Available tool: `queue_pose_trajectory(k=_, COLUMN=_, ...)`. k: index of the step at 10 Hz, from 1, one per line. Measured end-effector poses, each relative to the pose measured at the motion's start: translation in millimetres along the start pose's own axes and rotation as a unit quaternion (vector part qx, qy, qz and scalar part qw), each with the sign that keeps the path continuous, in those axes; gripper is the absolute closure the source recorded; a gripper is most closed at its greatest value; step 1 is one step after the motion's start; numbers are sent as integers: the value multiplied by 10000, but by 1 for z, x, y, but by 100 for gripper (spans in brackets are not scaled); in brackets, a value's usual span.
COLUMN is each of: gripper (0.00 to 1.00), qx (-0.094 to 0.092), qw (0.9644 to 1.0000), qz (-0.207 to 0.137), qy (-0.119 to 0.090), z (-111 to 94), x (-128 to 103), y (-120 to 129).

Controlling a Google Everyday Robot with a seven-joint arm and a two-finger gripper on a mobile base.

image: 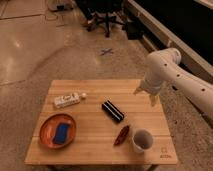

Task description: Place the eraser in the ceramic cup

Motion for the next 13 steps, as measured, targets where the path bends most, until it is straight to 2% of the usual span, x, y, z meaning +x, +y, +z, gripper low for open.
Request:
queue_pose_trajectory(k=9, gripper=33, qx=-2, qw=10000, qz=-3, qy=5, z=0, x=0, y=0)
queue_pose_trajectory(k=10, gripper=33, qx=21, qw=9999, qz=-84, qy=85, z=1, x=3, y=-4)
queue_pose_trajectory(k=13, gripper=33, qx=120, qw=9985, qz=-505, qy=156, z=15, x=1, y=-31)
